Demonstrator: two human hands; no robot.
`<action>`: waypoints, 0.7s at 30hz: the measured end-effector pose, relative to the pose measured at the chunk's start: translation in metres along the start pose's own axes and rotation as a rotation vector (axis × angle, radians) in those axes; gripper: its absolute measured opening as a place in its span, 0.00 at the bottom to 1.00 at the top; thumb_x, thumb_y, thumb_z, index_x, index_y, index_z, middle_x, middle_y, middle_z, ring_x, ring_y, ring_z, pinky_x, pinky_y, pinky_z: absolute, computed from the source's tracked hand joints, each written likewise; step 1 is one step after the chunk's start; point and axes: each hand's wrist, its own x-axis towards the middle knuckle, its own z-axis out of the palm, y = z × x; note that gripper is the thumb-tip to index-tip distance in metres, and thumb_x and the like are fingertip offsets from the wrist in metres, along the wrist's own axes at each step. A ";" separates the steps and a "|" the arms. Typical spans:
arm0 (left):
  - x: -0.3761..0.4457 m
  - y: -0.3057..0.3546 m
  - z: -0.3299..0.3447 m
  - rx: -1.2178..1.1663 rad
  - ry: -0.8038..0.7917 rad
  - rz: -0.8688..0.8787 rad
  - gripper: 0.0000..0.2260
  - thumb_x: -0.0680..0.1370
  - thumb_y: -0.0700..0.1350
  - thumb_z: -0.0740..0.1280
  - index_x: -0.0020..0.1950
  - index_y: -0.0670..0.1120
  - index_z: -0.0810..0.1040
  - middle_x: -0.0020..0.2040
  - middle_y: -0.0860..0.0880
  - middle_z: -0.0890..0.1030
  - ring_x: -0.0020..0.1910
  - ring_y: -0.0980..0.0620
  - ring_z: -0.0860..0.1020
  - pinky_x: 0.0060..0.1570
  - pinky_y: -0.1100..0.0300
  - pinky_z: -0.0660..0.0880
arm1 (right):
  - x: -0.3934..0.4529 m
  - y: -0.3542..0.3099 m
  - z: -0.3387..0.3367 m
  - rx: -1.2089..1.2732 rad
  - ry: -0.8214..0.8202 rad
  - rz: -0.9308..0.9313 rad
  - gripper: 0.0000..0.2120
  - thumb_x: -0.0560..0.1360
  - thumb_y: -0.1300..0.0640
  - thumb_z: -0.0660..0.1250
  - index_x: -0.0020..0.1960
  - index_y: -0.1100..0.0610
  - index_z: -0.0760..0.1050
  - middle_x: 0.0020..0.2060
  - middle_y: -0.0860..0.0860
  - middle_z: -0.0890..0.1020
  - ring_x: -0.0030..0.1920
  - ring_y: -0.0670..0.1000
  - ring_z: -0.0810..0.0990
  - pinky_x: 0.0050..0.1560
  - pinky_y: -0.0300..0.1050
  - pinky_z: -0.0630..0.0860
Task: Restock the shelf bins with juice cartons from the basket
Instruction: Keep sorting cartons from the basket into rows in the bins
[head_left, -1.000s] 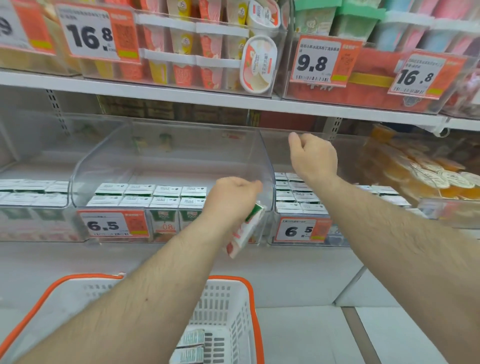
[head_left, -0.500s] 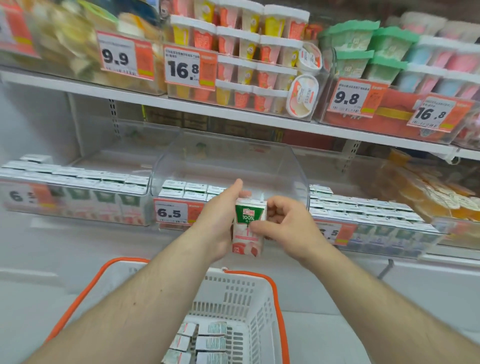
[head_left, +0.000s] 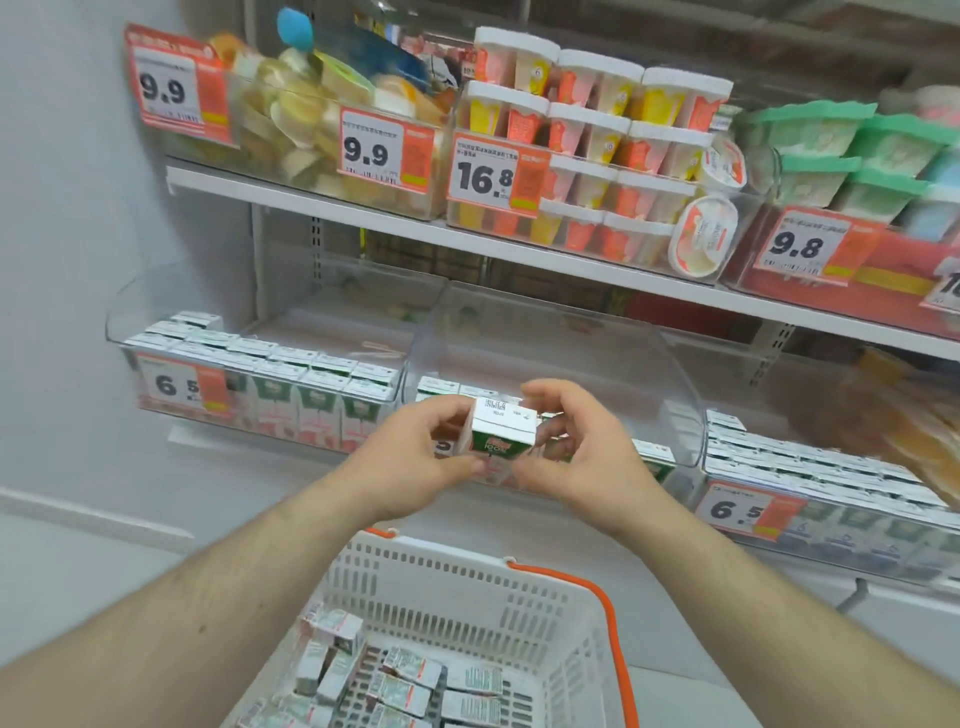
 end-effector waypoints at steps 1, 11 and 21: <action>0.000 -0.003 -0.009 0.021 -0.009 0.005 0.20 0.73 0.35 0.74 0.61 0.51 0.79 0.54 0.58 0.83 0.54 0.63 0.79 0.58 0.59 0.76 | 0.004 -0.005 0.004 -0.028 -0.016 -0.003 0.33 0.55 0.42 0.73 0.59 0.38 0.70 0.53 0.42 0.77 0.43 0.43 0.75 0.45 0.44 0.78; -0.004 -0.032 -0.093 -0.258 0.312 -0.114 0.12 0.74 0.37 0.72 0.53 0.52 0.81 0.52 0.51 0.84 0.48 0.57 0.82 0.49 0.60 0.80 | 0.086 -0.046 0.081 -0.011 -0.151 0.063 0.06 0.76 0.54 0.70 0.45 0.57 0.81 0.41 0.55 0.85 0.41 0.57 0.82 0.46 0.53 0.80; 0.008 -0.105 -0.176 -0.416 1.127 -0.713 0.23 0.72 0.48 0.71 0.66 0.47 0.71 0.67 0.42 0.66 0.48 0.46 0.70 0.41 0.58 0.67 | 0.235 -0.055 0.188 -0.094 -0.137 0.051 0.05 0.71 0.53 0.74 0.46 0.53 0.82 0.41 0.51 0.84 0.41 0.53 0.80 0.45 0.51 0.80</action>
